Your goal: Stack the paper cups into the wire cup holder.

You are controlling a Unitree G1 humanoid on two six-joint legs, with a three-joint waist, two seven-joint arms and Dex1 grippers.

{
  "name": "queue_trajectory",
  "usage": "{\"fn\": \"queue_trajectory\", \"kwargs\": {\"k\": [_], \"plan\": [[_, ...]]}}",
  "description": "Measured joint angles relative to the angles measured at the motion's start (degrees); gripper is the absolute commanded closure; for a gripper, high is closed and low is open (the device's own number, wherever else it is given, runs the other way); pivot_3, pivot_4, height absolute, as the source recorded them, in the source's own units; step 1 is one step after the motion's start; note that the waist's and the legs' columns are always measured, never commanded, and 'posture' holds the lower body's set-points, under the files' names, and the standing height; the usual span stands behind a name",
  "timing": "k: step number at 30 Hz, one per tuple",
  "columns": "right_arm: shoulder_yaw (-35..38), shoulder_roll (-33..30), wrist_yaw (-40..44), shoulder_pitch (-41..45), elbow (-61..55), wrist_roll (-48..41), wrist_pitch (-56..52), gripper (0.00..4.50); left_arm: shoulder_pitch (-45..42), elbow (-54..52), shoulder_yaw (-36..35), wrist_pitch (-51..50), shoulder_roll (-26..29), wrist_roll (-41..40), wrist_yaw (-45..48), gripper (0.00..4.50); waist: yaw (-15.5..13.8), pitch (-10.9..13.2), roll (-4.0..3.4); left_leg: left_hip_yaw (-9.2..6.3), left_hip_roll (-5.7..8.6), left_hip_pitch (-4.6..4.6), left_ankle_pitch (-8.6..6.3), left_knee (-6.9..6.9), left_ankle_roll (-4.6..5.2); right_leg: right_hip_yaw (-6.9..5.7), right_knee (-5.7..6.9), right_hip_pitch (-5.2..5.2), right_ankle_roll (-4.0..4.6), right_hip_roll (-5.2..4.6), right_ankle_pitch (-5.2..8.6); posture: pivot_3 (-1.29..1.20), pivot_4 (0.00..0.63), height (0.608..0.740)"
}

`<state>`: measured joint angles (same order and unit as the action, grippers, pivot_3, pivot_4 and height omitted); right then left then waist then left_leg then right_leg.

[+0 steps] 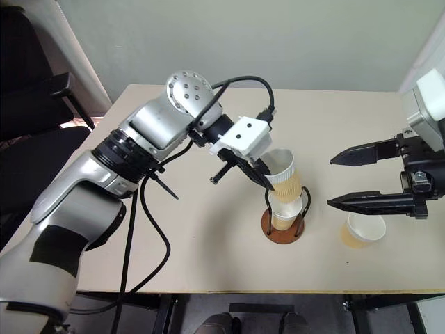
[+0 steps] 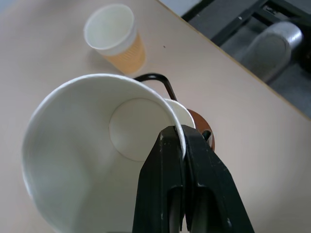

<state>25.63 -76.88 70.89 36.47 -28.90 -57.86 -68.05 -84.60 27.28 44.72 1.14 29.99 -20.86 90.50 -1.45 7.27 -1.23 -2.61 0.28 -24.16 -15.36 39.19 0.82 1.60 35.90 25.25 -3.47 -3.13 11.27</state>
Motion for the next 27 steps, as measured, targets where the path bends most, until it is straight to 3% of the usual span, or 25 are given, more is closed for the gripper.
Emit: {"fn": "queue_trajectory", "kwargs": {"k": [6, 12, 17, 21, 27], "plan": [[3.3, -0.5, -3.2, -3.1, -1.7, -2.8, -1.0, 0.79, 0.5, 1.9, 1.2, 7.2, -2.3, 5.4, 0.0, 4.49, -0.2, 0.0, 0.00, 0.05, 0.02, 0.00, -0.03, 0.11, 0.05, 0.05, 0.03, -0.02, -0.13, 0.01, -0.02, 0.00, 0.150, 0.740], [4.3, 0.3, -8.0, -6.7, -3.9, -2.7, 0.0, 0.79, 2.6, 3.0, -1.6, 9.6, -7.0, 10.8, 0.0, 2.53, -0.2, 0.0, 0.00, 0.03, 0.02, -0.11, -0.09, 0.49, 0.16, 0.05, 0.10, -0.06, -0.27, 0.02, -0.08, 0.00, 0.150, 0.740], [5.0, 0.3, -11.3, -10.1, -4.8, -2.5, 0.1, 0.79, 2.6, 2.1, -4.8, 7.8, -7.8, 11.4, 0.1, 0.78, -0.2, 0.0, -0.07, 0.04, 0.02, -0.13, -0.20, 0.77, 0.31, 0.07, 0.10, -0.15, -0.36, 0.02, -0.13, 0.00, 0.150, 0.740], [4.3, -2.2, -16.7, -14.3, -6.6, 2.4, -0.6, 0.79, 2.2, 1.9, -8.4, 4.4, -7.3, 10.0, 0.1, 0.78, -0.2, 0.0, -0.08, 0.08, 0.02, -0.11, -0.23, 0.85, 0.37, 0.09, 0.08, -0.23, -0.42, -0.01, -0.17, 0.00, 0.150, 0.740], [2.7, -3.7, -17.8, -23.4, -7.7, 8.8, 0.5, 0.79, 1.9, 1.3, -13.7, -3.9, -4.8, 3.6, 0.2, 0.78, -0.3, -0.1, -0.09, 0.07, 0.02, -0.11, -0.25, 0.85, 0.38, 0.07, 0.04, -0.24, -0.45, 0.00, -0.18, 0.00, 0.150, 0.740]]}}
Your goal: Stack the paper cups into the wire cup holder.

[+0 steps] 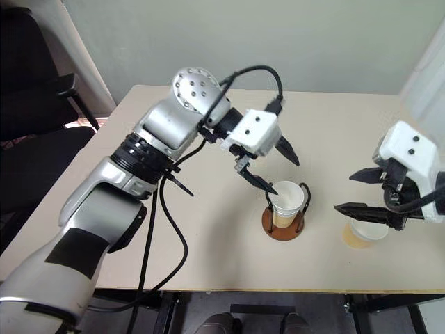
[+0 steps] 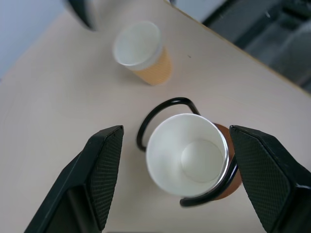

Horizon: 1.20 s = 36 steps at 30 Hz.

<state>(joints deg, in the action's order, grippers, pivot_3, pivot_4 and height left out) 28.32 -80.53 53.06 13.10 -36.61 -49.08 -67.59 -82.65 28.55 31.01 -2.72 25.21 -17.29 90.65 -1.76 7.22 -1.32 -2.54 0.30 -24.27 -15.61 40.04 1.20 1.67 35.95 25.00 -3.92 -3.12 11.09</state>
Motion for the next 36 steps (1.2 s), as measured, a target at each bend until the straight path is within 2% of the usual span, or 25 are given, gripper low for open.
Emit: {"fn": "queue_trajectory", "kwargs": {"k": [4, 8, 13, 20, 23, 30, 31, 36], "plan": [[-0.3, -1.1, 3.7, -10.0, -2.1, 6.9, 3.8, 0.79, 2.2, -4.3, -4.5, -8.8, 7.5, -7.6, 0.0, 0.78, 0.2, -0.1, -0.16, 0.08, -0.02, 0.03, -0.11, -0.04, -0.03, 0.08, -0.04, 0.04, -0.05, 0.05, 0.05, 0.00, 0.150, 0.740], [-0.5, -1.6, 5.9, -15.9, -1.4, 13.6, 8.5, 0.79, 8.2, -8.2, -6.2, -10.6, 12.6, -8.3, 0.0, 0.78, 0.2, -0.1, -0.19, 0.06, -0.01, 0.16, -0.13, 0.04, -0.02, 0.12, -0.03, -0.09, -0.07, 0.04, 0.06, 0.00, 0.150, 0.740], [-3.0, -1.6, 7.6, -19.0, 1.5, 20.2, 14.7, 0.79, 14.0, -10.7, -7.5, -11.1, 15.3, -5.0, 0.0, 0.78, 0.0, -0.1, -0.17, -0.01, 0.02, 0.25, -0.11, 0.15, 0.04, 0.08, -0.04, -0.28, -0.06, 0.03, 0.03, 0.00, 0.150, 0.740], [-9.2, -1.5, 8.7, -19.5, 4.9, 25.7, 21.2, 0.79, 16.9, -15.8, -10.3, -14.6, 16.0, -3.6, -0.8, 0.78, 0.1, -0.1, -0.16, 0.01, 0.01, 0.30, -0.11, 0.08, 0.04, 0.08, -0.03, -0.28, -0.05, 0.03, 0.04, 0.00, 0.150, 0.740], [-14.0, -0.8, 8.2, -17.6, 5.5, 27.0, 23.3, 1.71, 18.1, -17.9, -11.1, -16.0, 16.1, -3.4, -1.1, 0.74, 0.2, -0.1, -0.16, 0.03, 0.01, 0.31, -0.11, 0.08, 0.04, 0.09, -0.04, -0.29, -0.05, 0.03, 0.04, 0.00, 0.150, 0.740], [-21.1, 0.8, 7.4, -12.7, 6.1, 29.5, 25.1, 4.27, 19.1, -19.6, -12.0, -17.2, 16.0, -2.4, -1.9, 0.74, 0.2, -0.1, -0.15, -0.01, 0.01, 0.34, -0.11, 0.10, 0.04, 0.08, -0.03, -0.33, -0.05, 0.03, 0.04, 0.00, 0.150, 0.740], [-21.6, 0.9, 7.4, -12.6, 6.2, 29.9, 25.3, 4.49, 19.2, -19.6, -12.0, -17.2, 16.0, -2.3, -1.9, 0.74, 0.2, -0.1, -0.15, -0.02, 0.01, 0.34, -0.11, 0.09, 0.04, 0.08, -0.03, -0.33, -0.05, 0.03, 0.04, 0.00, 0.150, 0.740], [-21.7, 0.8, 7.9, -13.1, 6.2, 31.5, 26.5, 4.49, 19.2, -19.6, -12.0, -17.2, 15.7, -1.4, -2.0, 0.74, 0.2, -0.1, -0.15, -0.02, 0.01, 0.34, -0.12, 0.08, 0.05, 0.08, -0.05, -0.35, -0.05, 0.02, 0.04, 0.00, 0.150, 0.740]]}}
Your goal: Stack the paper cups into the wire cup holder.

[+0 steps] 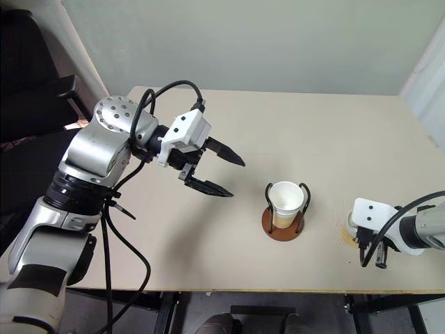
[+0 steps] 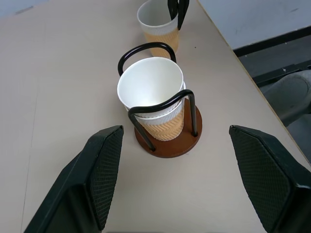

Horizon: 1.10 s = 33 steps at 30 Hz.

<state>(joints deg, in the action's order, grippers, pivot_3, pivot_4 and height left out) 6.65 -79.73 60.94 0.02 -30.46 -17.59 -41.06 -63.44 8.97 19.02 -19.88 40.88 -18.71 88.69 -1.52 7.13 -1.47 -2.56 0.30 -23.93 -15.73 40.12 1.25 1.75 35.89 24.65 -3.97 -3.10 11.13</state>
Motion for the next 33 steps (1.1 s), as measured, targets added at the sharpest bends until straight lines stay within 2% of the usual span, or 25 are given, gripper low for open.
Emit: {"fn": "queue_trajectory", "kwargs": {"k": [4, 6, 10, 12, 14, 16, 19, 24, 33], "plan": [[3.8, -1.7, 3.5, -0.7, 2.1, 0.5, 0.8, 4.49, 0.1, 0.0, -0.2, 0.1, -0.1, 0.4, 0.1, 0.74, 0.0, 0.0, 0.00, 0.03, 0.01, 0.00, -0.01, 0.00, 0.01, 0.01, 0.00, 0.00, 0.00, -0.02, 0.00, 0.00, 0.150, 0.740], [5.7, -3.5, 5.5, 2.2, 4.0, 0.5, 1.9, 4.49, 0.2, 0.1, -0.4, 0.2, -0.1, 0.5, 0.2, 0.74, 0.1, 0.0, 0.00, 0.03, 0.01, 0.00, 0.00, -0.03, 0.00, 0.01, 0.00, 0.01, 0.03, -0.02, -0.01, 0.00, 0.150, 0.740], [5.1, -8.3, 10.5, 20.8, 7.5, -4.3, 3.8, 4.49, 0.9, 0.5, -0.6, 2.5, -0.3, 0.9, 1.1, 0.74, 0.4, 0.0, 0.00, -0.02, -0.04, 0.00, 0.01, -0.12, -0.03, -0.04, 0.04, 0.08, 0.14, 0.05, 0.05, 0.00, 0.150, 0.740], [1.3, -8.2, 12.8, 31.8, 7.9, -5.8, 4.2, 4.49, 1.2, 1.1, -0.7, 3.3, -0.1, 1.2, 1.3, 0.74, 0.5, 0.0, 0.03, -0.11, -0.06, 0.00, -0.01, -0.13, -0.05, -0.08, 0.03, 0.09, 0.24, 0.08, 0.11, 0.00, 0.150, 0.740], [-6.6, -3.2, 16.9, 47.7, 8.2, -6.0, 3.3, 4.49, 1.6, 1.9, -1.0, 3.8, -0.1, 1.4, 1.4, 0.74, 1.0, 0.0, 0.03, -0.06, -0.04, -0.02, -0.02, -0.10, -0.02, -0.08, 0.04, 0.16, 0.24, 0.09, 0.11, 0.00, 0.150, 0.740], [-12.9, 1.4, 20.5, 57.4, 8.2, -5.7, 1.4, 4.49, 1.7, 2.3, -1.0, 4.4, -0.4, 1.4, 1.5, 0.74, 1.1, 0.0, 0.04, -0.10, -0.02, -0.08, -0.01, -0.09, -0.04, -0.11, 0.04, 0.23, 0.25, 0.13, 0.11, 0.00, 0.150, 0.740], [-20.8, 6.8, 25.2, 65.5, 8.4, -4.1, -0.6, 4.49, 1.7, 3.0, -1.2, 4.9, -0.3, 1.8, 1.4, 0.74, 1.2, 0.0, 0.05, -0.23, -0.06, -0.12, 0.00, -0.11, -0.05, -0.14, 0.03, 0.25, 0.32, 0.12, 0.15, 0.00, 0.150, 0.740], [-28.0, 11.7, 29.7, 68.0, 9.6, -0.1, 0.0, 4.49, 1.3, 4.9, -1.4, 3.0, -0.2, 3.7, -0.4, 0.74, 0.8, 0.0, 0.05, -0.26, -0.02, -0.19, -0.01, -0.16, -0.04, -0.18, 0.00, 0.29, 0.41, 0.03, 0.21, 0.00, 0.150, 0.740], [-29.8, 15.0, 31.2, 65.0, 10.4, 3.9, 3.7, 4.49, 0.9, 5.0, -1.9, 0.7, 0.7, 6.2, -2.5, 0.74, 0.9, 0.0, 0.05, -0.22, -0.02, -0.18, -0.01, -0.19, -0.06, -0.18, 0.04, 0.33, 0.51, 0.03, 0.27, 0.00, 0.150, 0.740]]}}
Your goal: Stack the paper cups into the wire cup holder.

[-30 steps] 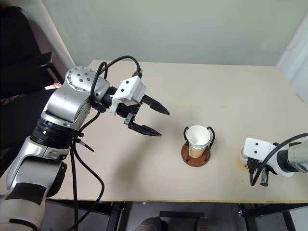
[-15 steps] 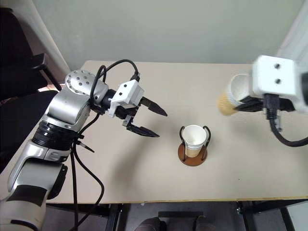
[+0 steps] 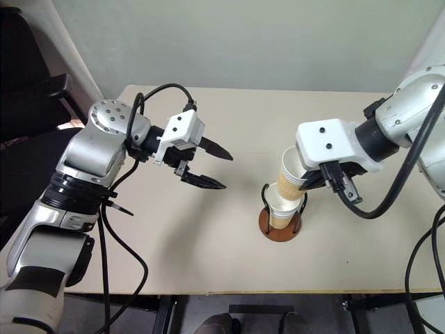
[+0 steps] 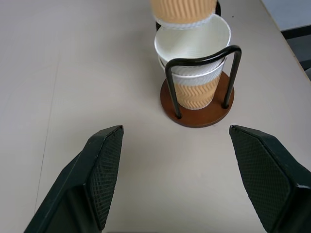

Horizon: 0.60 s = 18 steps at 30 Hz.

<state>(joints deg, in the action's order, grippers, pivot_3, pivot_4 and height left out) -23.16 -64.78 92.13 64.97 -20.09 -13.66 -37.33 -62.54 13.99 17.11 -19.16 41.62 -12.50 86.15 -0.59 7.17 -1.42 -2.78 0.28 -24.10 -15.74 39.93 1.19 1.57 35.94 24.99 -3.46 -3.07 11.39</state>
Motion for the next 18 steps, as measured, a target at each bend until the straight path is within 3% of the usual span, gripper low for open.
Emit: {"fn": "queue_trajectory", "kwargs": {"k": [18], "plan": [[-2.1, 8.6, -1.3, -2.4, 1.6, 9.4, 4.3, 4.49, 0.0, -0.6, 0.0, 0.2, -0.1, 1.5, -0.2, 0.74, 0.5, 0.0, 0.01, 0.00, -0.03, 0.16, 0.08, 0.03, -0.11, 0.00, 0.07, -0.08, 0.15, 0.01, -0.11, 0.00, 0.150, 0.740]]}}
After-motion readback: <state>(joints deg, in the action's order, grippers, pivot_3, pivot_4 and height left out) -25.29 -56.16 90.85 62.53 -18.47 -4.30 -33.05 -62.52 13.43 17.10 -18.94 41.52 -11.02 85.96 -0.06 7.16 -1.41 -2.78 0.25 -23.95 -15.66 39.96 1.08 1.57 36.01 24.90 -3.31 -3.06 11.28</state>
